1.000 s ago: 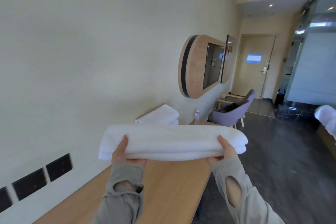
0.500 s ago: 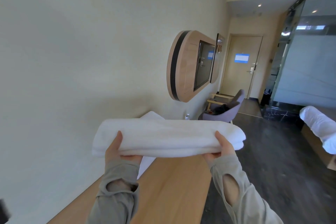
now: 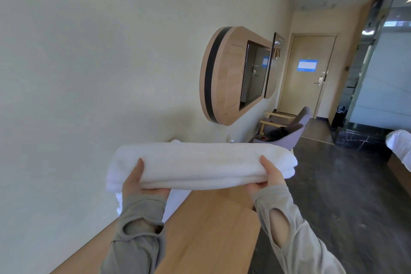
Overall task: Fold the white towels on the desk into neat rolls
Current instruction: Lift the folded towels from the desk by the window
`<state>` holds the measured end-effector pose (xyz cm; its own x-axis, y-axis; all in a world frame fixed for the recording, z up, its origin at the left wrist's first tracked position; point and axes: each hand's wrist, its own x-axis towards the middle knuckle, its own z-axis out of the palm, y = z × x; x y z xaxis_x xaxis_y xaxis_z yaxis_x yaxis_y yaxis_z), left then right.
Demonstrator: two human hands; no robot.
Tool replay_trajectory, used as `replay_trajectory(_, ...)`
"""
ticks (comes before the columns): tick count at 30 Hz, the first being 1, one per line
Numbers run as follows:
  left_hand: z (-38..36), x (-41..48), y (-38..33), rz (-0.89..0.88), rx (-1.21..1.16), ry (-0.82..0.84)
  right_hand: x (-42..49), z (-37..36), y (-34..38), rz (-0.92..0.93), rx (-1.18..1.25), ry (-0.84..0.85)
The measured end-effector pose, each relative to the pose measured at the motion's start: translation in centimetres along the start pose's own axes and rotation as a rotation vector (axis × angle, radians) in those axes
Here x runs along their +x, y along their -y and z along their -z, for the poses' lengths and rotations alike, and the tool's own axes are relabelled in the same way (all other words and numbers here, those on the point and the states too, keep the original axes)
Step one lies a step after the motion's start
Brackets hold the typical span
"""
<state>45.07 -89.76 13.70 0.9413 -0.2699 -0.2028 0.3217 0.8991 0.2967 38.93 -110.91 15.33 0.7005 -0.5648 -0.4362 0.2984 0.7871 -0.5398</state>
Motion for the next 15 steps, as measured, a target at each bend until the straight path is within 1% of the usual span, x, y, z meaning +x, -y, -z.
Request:
replay_trajectory(5,-2.3,4.1,4.5,-0.01,0.02,-0.054,5.6,-1.2,4.6,-0.005,-0.019,0.01)
replay_trajectory(8,-3.2,6.1,6.6,-0.023,0.01,-0.128,8.8,-2.0,6.8,-0.044,-0.021,0.082)
replay_trajectory(12,-4.1,7.5,8.9,-0.126,-0.059,-0.121,11.8,-3.4,8.5,-0.081,-0.077,0.131)
replay_trajectory(15,-4.4,8.0,9.5,-0.178,-0.104,-0.177,13.6,-4.0,8.4,-0.104,-0.096,0.176)
